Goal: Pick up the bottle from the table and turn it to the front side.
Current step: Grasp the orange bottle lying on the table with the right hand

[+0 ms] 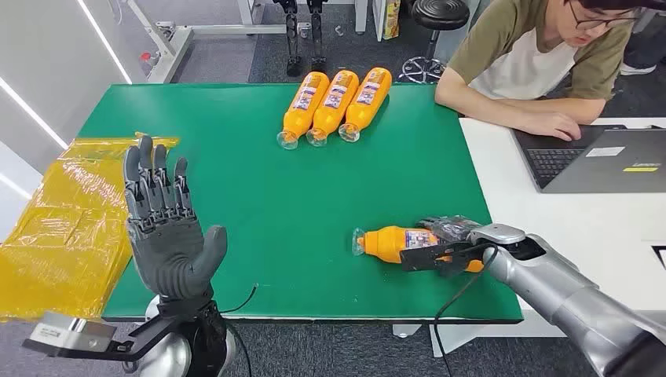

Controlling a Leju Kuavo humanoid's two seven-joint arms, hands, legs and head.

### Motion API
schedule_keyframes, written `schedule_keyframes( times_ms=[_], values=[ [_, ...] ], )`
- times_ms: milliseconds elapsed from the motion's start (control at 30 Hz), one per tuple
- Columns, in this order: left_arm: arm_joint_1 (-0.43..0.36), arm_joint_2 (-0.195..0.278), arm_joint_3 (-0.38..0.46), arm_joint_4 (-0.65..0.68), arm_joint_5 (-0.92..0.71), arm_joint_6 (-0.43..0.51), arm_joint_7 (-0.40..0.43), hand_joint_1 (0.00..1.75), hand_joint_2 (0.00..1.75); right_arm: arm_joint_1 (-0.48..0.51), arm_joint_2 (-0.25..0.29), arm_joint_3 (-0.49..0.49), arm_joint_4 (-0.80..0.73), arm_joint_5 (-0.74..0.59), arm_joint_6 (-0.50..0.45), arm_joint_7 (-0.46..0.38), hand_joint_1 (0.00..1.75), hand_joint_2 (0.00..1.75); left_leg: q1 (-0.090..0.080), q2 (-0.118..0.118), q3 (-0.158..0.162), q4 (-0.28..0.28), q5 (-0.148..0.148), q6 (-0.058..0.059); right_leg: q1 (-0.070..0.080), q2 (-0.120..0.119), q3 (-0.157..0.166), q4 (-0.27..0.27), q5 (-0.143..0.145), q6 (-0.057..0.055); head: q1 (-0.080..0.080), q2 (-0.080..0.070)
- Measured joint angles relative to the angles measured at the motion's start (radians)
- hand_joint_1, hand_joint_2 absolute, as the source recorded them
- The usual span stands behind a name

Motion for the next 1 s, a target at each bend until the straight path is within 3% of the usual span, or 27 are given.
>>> schedule_keyframes(
  times_ms=[33,167,233,467,633,733,900,1000],
  values=[
    [0.000,0.000,0.000,0.000,0.000,0.000,0.000,0.00,1.75,0.002,-0.003,0.000,-0.002,0.006,-0.007,0.005,0.08,1.75,0.000,0.000,0.000,0.000,0.000,0.000,0.000,0.000,0.000,0.000,0.000,0.000,0.000,0.000],
    [0.000,0.000,-0.001,0.000,0.000,0.001,0.001,0.00,1.75,0.015,-0.026,0.000,-0.022,0.048,-0.045,0.020,1.61,1.75,0.000,0.001,0.002,0.000,-0.001,0.001,0.000,0.000,0.002,0.000,0.000,0.000,0.000,0.000],
    [0.000,0.000,-0.002,0.000,0.000,0.002,0.001,0.00,1.75,0.020,-0.036,0.000,-0.035,0.064,-0.059,0.012,1.75,1.75,0.000,0.001,0.002,0.000,-0.001,0.001,0.000,0.000,0.003,-0.001,0.000,0.000,0.000,0.000],
    [0.006,0.001,-0.003,-0.004,-0.001,0.014,-0.002,0.00,1.75,0.028,-0.037,-0.001,-0.049,0.096,-0.131,-0.031,1.75,1.75,0.000,0.001,0.001,0.000,0.000,0.001,0.000,0.001,0.003,0.000,0.001,0.001,0.000,0.000],
    [0.028,0.006,-0.003,-0.016,-0.009,0.027,-0.020,0.00,1.75,0.073,0.010,-0.037,-0.056,0.090,-0.308,-0.067,1.75,1.75,0.000,0.001,0.001,0.000,0.000,0.001,0.000,0.000,0.002,0.000,0.000,0.001,0.000,0.000],
    [0.046,0.009,-0.003,-0.024,-0.018,0.042,-0.024,0.00,1.75,0.130,0.068,-0.110,-0.077,0.061,-0.471,-0.100,1.75,1.75,0.001,0.000,0.001,-0.001,-0.001,0.001,0.001,0.000,0.001,0.000,-0.001,0.000,0.000,0.000],
    [0.046,0.012,-0.003,-0.016,-0.019,0.080,0.013,0.00,1.75,0.247,0.226,-0.268,-0.138,-0.023,-0.791,-0.191,1.75,1.75,0.001,0.000,0.001,-0.002,-0.001,0.000,0.002,0.000,0.000,0.000,-0.003,-0.001,0.000,0.000],
    [0.021,0.021,-0.003,0.028,0.008,0.094,0.035,0.00,1.75,0.324,0.313,-0.338,-0.199,-0.104,-0.905,-0.257,1.75,1.75,0.002,-0.001,0.001,-0.002,-0.002,-0.001,0.002,-0.001,0.000,0.000,-0.004,-0.001,0.000,0.000]
  ],
)
